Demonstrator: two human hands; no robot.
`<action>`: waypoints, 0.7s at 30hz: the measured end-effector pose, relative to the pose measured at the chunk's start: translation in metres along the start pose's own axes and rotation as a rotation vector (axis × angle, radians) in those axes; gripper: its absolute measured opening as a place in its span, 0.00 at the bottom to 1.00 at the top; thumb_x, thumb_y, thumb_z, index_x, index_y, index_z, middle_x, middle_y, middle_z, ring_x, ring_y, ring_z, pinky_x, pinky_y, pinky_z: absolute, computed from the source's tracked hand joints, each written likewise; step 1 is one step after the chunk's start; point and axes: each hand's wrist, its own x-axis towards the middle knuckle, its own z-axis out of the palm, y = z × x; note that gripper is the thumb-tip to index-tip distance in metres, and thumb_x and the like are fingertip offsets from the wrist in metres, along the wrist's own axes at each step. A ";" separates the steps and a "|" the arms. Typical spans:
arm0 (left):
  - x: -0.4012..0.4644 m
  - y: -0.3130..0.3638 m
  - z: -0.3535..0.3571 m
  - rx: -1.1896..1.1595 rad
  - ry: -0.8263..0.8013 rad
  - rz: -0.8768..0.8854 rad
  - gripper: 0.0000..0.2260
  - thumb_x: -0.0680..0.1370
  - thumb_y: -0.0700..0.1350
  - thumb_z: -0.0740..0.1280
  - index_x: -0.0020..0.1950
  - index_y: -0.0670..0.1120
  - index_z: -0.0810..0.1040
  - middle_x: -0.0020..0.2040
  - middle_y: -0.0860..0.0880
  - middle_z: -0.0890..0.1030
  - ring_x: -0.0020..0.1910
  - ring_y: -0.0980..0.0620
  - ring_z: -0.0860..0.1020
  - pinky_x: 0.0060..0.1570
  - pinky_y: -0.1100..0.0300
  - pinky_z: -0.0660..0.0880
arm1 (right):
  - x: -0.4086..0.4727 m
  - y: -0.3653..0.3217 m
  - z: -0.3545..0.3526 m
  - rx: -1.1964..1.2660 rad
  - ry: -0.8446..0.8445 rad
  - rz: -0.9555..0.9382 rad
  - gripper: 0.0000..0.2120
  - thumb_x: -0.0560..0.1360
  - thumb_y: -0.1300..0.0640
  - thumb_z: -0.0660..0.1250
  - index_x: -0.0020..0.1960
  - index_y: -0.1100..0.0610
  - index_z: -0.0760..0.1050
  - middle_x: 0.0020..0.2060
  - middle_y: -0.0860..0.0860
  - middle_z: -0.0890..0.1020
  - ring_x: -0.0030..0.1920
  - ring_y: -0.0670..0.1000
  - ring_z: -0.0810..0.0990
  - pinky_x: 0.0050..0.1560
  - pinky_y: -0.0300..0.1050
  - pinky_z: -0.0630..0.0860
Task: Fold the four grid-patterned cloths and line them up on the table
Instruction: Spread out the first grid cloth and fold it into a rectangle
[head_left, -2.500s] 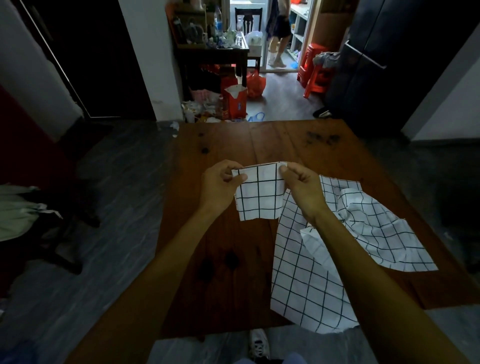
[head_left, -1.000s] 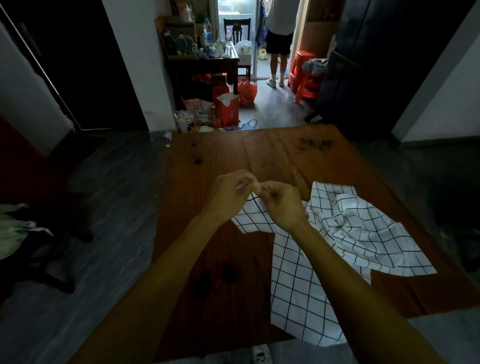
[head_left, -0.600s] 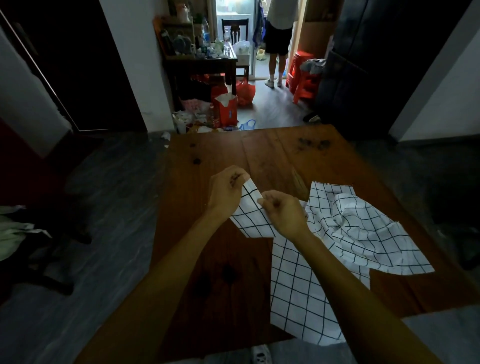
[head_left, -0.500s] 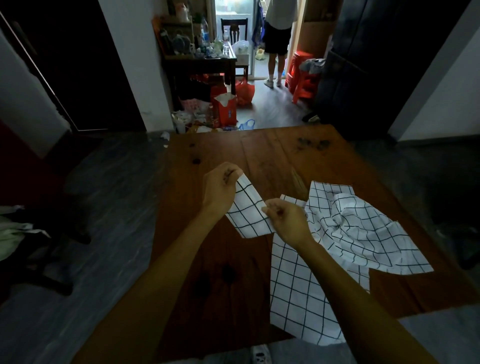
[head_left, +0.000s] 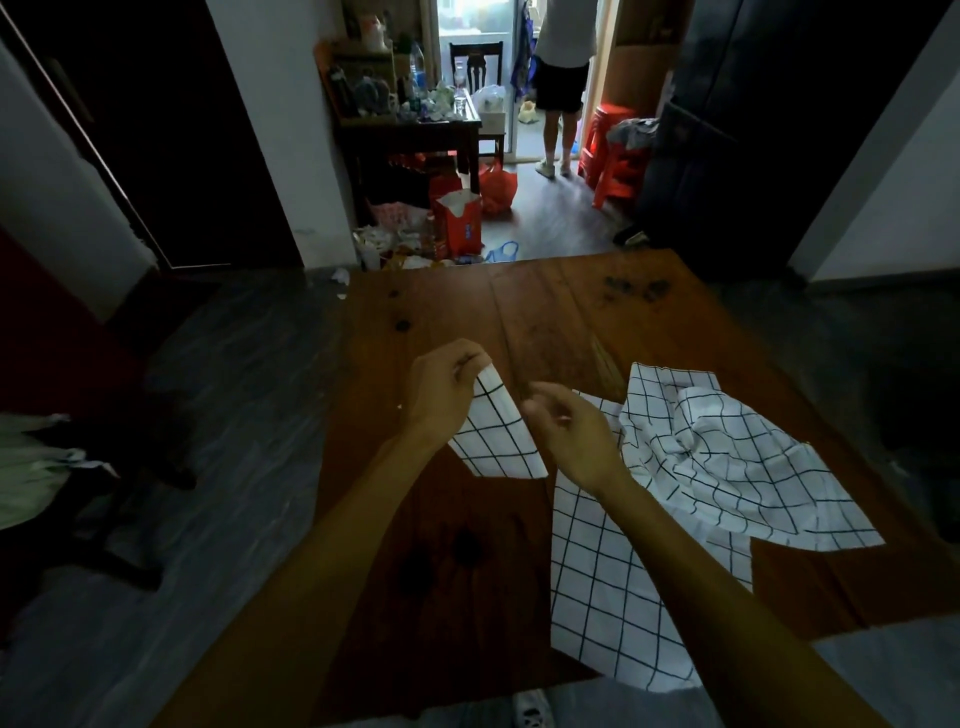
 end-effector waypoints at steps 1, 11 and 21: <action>-0.002 0.000 0.002 -0.004 -0.005 0.014 0.06 0.79 0.40 0.64 0.44 0.43 0.80 0.43 0.54 0.79 0.41 0.59 0.76 0.40 0.75 0.70 | 0.004 -0.011 0.003 0.012 -0.037 -0.033 0.16 0.77 0.50 0.66 0.63 0.53 0.75 0.51 0.41 0.77 0.48 0.34 0.75 0.45 0.24 0.69; -0.027 -0.003 -0.036 -0.125 -0.043 -0.158 0.10 0.78 0.45 0.66 0.58 0.46 0.79 0.50 0.57 0.77 0.46 0.65 0.74 0.44 0.78 0.70 | 0.002 -0.025 0.004 0.180 -0.062 -0.062 0.06 0.77 0.60 0.66 0.44 0.52 0.80 0.32 0.42 0.81 0.34 0.36 0.77 0.37 0.31 0.73; -0.108 -0.003 -0.044 -0.521 0.104 -0.424 0.04 0.78 0.47 0.65 0.50 0.55 0.76 0.49 0.55 0.81 0.49 0.59 0.80 0.45 0.63 0.77 | -0.048 -0.049 0.012 0.490 -0.147 0.137 0.06 0.78 0.59 0.65 0.49 0.54 0.82 0.46 0.54 0.85 0.48 0.54 0.84 0.50 0.52 0.80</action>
